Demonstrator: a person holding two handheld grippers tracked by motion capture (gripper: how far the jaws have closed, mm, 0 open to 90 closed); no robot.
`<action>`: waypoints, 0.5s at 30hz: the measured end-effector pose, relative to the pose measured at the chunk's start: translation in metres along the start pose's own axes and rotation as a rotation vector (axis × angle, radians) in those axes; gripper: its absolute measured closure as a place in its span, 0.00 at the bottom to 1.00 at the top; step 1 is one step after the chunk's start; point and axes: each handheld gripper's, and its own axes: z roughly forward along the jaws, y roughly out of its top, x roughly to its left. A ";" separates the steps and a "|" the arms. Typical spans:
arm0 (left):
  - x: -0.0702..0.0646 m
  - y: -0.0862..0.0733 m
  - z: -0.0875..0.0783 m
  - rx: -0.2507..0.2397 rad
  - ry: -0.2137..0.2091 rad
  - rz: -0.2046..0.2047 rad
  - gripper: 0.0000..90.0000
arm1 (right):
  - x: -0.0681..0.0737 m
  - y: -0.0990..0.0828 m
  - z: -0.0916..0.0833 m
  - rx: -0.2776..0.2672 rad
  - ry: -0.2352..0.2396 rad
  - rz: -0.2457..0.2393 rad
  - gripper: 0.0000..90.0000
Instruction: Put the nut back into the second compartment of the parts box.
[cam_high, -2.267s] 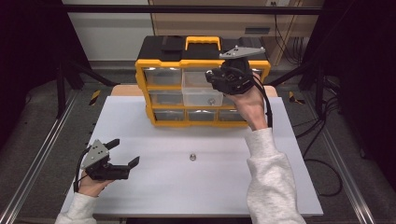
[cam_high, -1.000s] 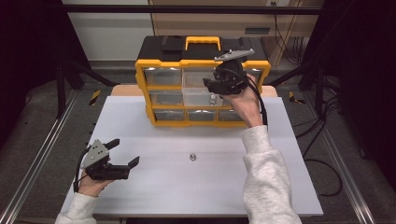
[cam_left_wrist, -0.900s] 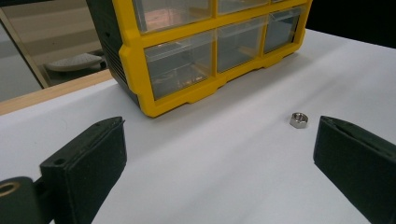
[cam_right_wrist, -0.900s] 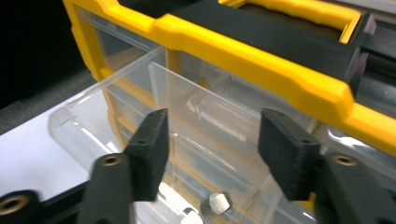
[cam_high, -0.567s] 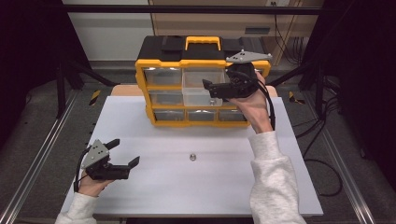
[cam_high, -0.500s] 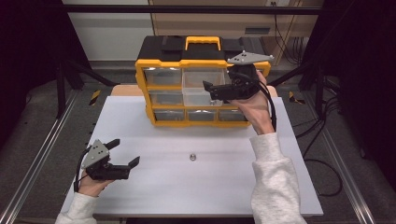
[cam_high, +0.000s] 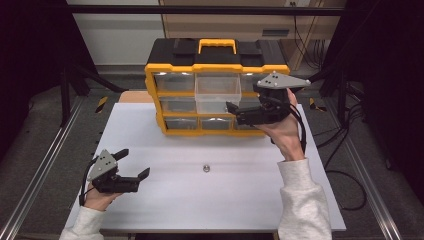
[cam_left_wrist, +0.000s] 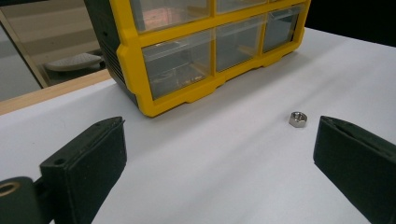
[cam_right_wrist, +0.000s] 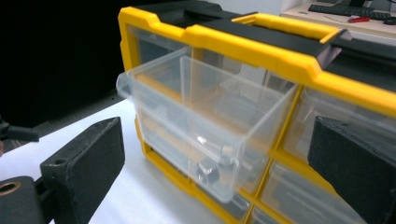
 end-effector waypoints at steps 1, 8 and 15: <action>0.000 0.000 0.000 0.000 0.000 0.000 0.02 | 0.000 -0.003 -0.002 -0.003 -0.003 0.000 0.05; -0.001 0.000 0.001 0.003 -0.002 0.003 0.02 | 0.001 -0.026 -0.010 0.007 -0.016 0.006 0.05; -0.001 0.000 0.001 0.004 -0.002 0.002 0.02 | 0.003 -0.051 -0.012 0.022 -0.013 0.020 0.06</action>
